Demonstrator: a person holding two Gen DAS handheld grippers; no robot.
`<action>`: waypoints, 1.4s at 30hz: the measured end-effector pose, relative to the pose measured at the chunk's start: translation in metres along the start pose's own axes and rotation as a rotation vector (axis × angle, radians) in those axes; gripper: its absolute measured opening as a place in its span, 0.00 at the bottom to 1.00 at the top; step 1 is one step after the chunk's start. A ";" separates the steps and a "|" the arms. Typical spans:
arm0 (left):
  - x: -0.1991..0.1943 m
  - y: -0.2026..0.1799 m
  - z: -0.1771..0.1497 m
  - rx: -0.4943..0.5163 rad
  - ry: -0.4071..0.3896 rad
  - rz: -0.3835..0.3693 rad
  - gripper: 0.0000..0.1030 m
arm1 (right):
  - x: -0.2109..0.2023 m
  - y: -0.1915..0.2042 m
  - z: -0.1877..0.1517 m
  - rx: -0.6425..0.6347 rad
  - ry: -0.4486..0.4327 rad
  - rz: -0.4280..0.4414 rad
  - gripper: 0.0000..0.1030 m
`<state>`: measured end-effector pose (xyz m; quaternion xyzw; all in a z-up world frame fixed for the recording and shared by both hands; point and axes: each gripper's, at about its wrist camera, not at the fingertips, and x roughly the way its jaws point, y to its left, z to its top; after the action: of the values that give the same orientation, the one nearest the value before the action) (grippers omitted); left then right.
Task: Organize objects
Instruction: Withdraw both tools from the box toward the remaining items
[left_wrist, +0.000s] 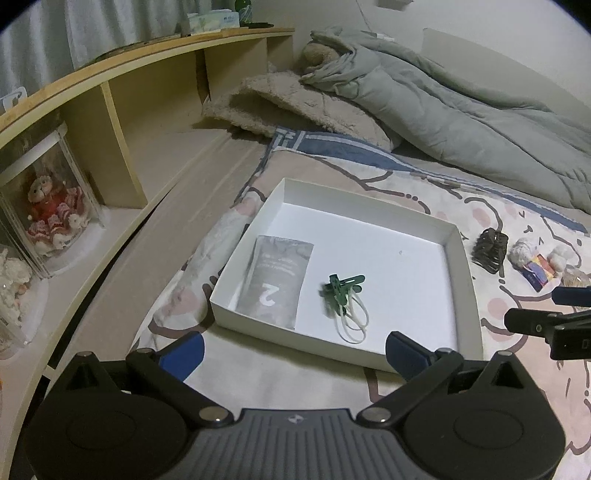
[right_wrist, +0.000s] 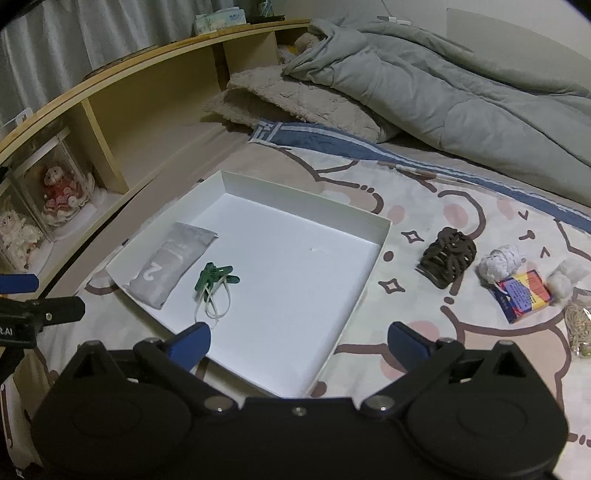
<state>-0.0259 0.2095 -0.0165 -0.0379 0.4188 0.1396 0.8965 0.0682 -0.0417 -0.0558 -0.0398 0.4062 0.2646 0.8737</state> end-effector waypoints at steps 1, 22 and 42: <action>0.000 -0.001 0.000 0.001 0.000 0.002 1.00 | 0.000 -0.001 0.000 0.003 0.000 0.002 1.00; 0.010 -0.046 0.008 0.069 -0.034 -0.008 1.00 | -0.025 -0.051 -0.007 0.042 -0.046 -0.066 1.00; 0.021 -0.135 0.023 0.180 -0.053 -0.092 1.00 | -0.069 -0.129 -0.026 0.111 -0.086 -0.203 1.00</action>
<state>0.0419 0.0892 -0.0249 0.0272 0.4035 0.0610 0.9125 0.0780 -0.1893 -0.0419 -0.0208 0.3761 0.1534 0.9136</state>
